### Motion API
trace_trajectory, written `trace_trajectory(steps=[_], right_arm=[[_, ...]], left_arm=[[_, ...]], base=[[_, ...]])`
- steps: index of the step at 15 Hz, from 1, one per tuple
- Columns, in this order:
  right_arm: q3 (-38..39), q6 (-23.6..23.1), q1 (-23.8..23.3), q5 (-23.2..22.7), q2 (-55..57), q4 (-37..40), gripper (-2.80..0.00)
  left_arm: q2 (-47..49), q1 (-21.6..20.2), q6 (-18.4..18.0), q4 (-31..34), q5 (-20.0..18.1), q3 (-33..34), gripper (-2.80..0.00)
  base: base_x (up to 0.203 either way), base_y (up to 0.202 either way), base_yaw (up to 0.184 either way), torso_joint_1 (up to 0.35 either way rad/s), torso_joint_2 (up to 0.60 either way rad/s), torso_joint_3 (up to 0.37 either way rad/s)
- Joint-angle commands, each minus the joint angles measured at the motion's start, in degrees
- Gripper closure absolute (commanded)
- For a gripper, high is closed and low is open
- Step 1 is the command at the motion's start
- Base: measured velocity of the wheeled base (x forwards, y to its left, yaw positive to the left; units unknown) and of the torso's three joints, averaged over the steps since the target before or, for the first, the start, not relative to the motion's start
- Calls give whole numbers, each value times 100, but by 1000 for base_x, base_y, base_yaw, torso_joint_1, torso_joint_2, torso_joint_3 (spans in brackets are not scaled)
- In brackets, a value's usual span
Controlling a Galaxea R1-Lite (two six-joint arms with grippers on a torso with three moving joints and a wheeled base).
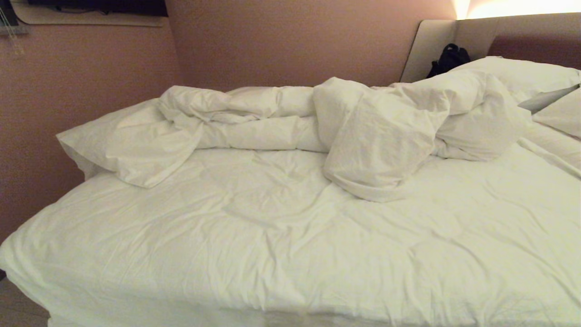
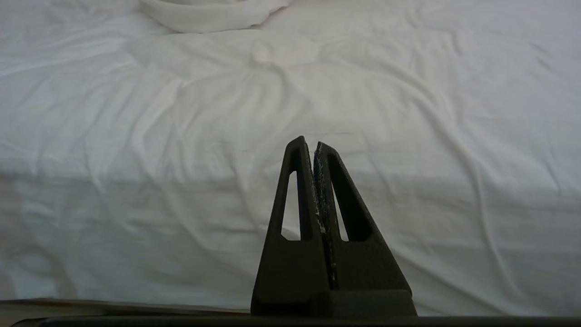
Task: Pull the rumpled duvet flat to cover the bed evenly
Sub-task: Hold the folded corner of the quilt
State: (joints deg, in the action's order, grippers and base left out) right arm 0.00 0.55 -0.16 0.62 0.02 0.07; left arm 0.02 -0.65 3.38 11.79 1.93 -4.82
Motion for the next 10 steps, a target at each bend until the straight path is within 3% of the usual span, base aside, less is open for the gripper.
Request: trace_trajectory(steps=[1,10], right_arm=[[0,-2,-2,-1,-2,1,0],[0,-28,-2,8,-2,1,0]], left_arm=[[-2,3,5,8,1,7,0],[-2,3,5,8,1,7,0]], base=[[0,0,0,0,0,0],[0,0,0,0,0,0]])
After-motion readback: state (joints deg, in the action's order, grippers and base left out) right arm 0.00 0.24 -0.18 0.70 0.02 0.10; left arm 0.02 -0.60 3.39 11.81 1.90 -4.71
